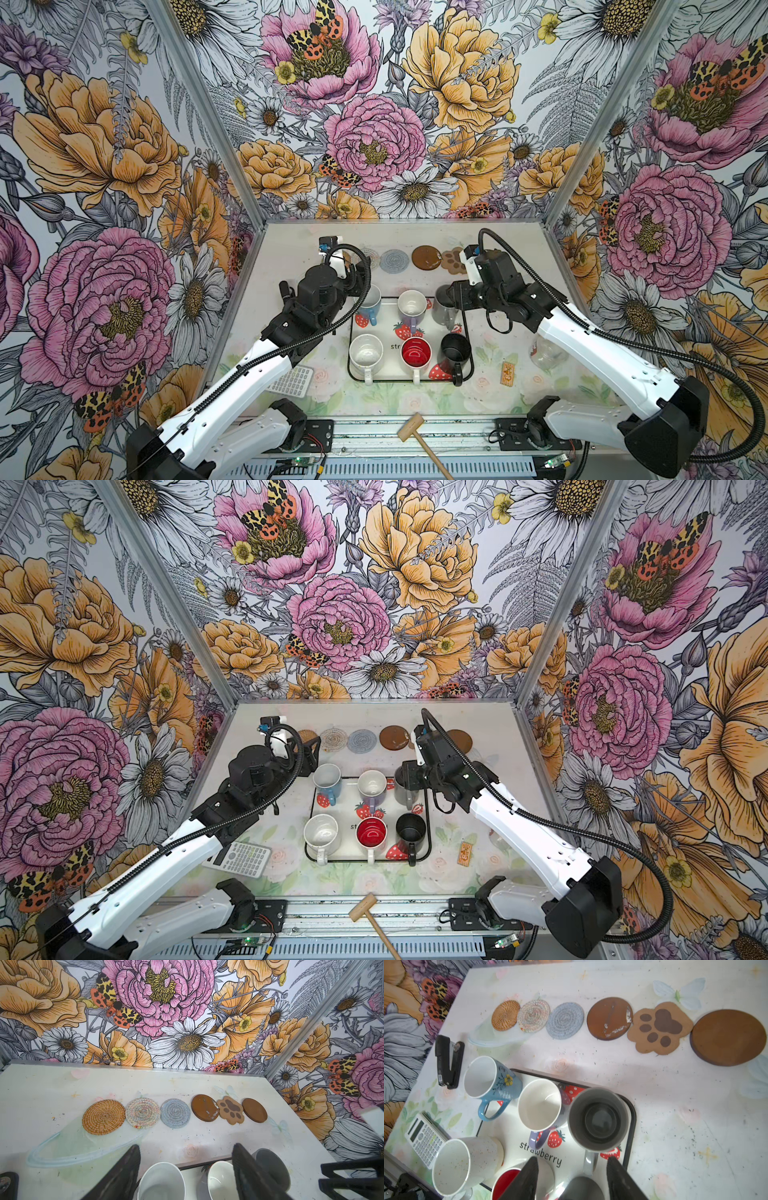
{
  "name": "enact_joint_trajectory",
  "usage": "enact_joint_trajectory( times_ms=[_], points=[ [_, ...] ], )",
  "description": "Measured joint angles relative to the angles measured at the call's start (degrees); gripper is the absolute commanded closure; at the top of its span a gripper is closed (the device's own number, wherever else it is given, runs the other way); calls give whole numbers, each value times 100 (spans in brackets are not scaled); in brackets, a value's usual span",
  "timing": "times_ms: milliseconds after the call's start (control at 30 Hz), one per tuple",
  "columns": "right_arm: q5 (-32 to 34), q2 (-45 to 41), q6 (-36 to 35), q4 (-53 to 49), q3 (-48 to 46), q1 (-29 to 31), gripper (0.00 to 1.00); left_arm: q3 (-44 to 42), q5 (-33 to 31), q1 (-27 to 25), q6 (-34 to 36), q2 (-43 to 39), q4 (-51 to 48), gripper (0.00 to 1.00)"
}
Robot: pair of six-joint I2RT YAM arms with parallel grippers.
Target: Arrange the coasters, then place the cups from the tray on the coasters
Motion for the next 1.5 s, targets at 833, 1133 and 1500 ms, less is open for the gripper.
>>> enact_joint_trajectory(
  times_ms=[833,1133,1500],
  points=[
    [723,533,531,-247,-678,586,48,-236,-131,52,55,262,682,28],
    [793,966,557,70,-702,590,55,-273,-120,144,52,450,782,28],
    [977,1244,568,466,-765,588,61,-293,-96,166,52,476,857,28]
  ],
)
